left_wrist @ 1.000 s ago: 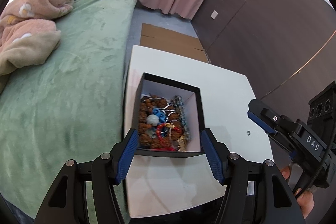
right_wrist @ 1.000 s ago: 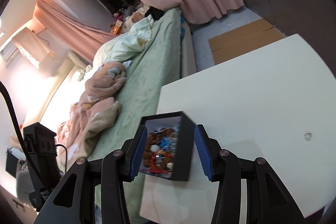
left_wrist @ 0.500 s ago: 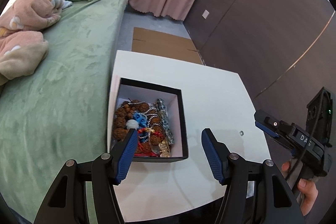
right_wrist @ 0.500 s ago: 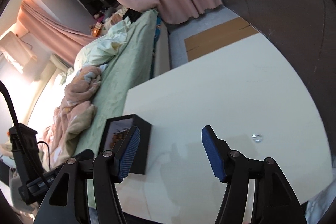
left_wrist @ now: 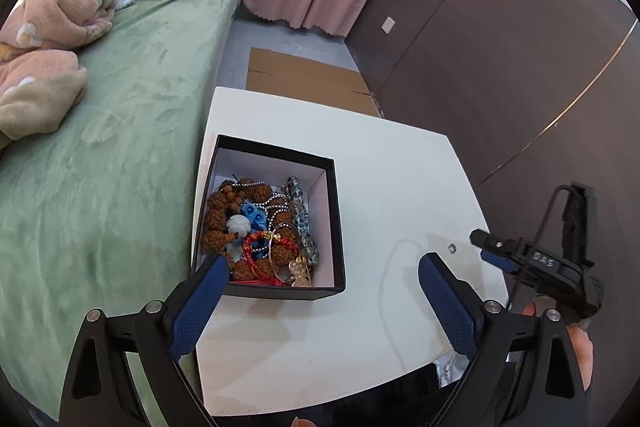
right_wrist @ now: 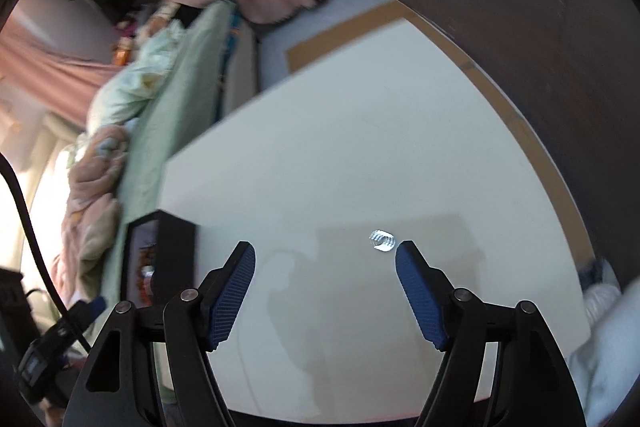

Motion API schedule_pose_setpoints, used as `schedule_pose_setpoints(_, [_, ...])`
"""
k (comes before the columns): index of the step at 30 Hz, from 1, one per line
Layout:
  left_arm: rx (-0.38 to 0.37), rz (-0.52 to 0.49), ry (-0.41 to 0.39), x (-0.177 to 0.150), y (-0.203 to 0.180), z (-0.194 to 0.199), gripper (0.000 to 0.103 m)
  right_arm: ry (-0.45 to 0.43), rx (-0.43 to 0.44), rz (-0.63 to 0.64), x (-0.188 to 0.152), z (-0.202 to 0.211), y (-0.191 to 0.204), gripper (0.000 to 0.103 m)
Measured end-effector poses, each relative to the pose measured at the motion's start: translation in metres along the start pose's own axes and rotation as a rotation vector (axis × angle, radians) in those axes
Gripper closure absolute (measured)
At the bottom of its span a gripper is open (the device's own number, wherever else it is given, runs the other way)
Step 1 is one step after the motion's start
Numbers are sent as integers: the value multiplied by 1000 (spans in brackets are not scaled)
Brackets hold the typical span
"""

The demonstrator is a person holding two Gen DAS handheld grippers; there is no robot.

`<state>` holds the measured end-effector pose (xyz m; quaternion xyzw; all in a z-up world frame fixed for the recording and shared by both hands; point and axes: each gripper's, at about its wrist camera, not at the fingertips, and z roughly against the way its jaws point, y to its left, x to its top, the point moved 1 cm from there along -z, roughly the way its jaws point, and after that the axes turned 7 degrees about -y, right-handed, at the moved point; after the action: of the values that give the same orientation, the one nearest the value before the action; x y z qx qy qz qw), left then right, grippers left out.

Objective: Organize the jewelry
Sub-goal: 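Move the right tool to the small silver ring and grasp it, then carry the silver ring with the right tool into the box and open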

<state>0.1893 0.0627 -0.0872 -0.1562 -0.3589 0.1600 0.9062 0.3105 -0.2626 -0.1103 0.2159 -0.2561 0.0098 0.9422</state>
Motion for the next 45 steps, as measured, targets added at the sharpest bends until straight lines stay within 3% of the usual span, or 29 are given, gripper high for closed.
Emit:
schedule_pose_setpoints(2, [-1,2,5,-1,1,0,7,22,-30,-19,-2,-6,-6,33])
schedule_pose_setpoints(4, [-5,5,9,-2,2,0,7,38,-27,-29,-2,-10,-8,47])
schedule_pose_setpoints(7, [-4,5,11,-3,5,1,7,51,-52,-21,-2,-17,-11,58])
schedule_pose_setpoints(13, [4,23,5,-4,14,8,7,78,-99,-34,-2,-29,-17,73])
schedule_pose_setpoints(22, [12,49,-1,-5,28,15,7,71,-115,-72,-1,-38,-16,74])
schedule_pose_setpoints(31, [24,77,-4,-4,42,18,7,54,-152,-16,4,-45,-4,74])
schedule_pose_setpoints(39, [31,87,-4,-6,46,20,7,42,-265,107,0,-47,11,77])
schedule_pose_setpoints(43, [31,85,-4,-6,44,19,7,30,-346,154,-1,-48,18,88])
schedule_pose_setpoints(45, [31,84,-4,-6,44,20,7,24,-372,171,-2,-49,21,88])
